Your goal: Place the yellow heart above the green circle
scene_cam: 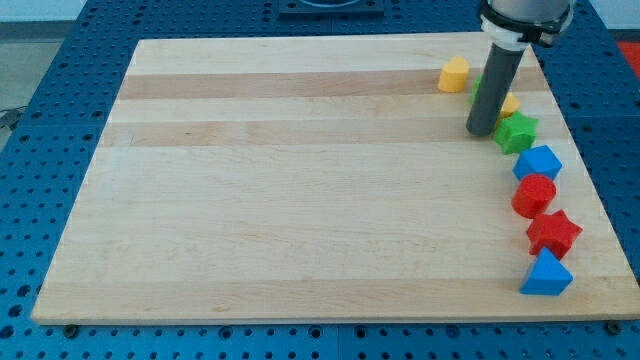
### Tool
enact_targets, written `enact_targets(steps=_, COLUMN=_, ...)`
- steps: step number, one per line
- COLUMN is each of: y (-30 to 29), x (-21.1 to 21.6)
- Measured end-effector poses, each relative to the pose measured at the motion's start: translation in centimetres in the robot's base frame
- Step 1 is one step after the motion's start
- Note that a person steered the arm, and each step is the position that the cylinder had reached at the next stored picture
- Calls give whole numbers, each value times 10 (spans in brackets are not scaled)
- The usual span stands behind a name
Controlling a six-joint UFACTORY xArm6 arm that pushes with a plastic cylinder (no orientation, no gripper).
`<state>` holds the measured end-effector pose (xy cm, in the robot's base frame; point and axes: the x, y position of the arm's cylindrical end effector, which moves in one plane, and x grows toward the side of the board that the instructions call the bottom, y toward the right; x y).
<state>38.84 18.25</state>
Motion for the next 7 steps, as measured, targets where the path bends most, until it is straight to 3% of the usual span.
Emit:
enact_targets(steps=1, y=-34, x=-10)
enact_targets(steps=2, y=-43, x=-54)
enact_targets(steps=4, y=-73, x=-78)
enact_targets(steps=5, y=-68, x=-105)
enact_targets(steps=7, y=-35, x=-115)
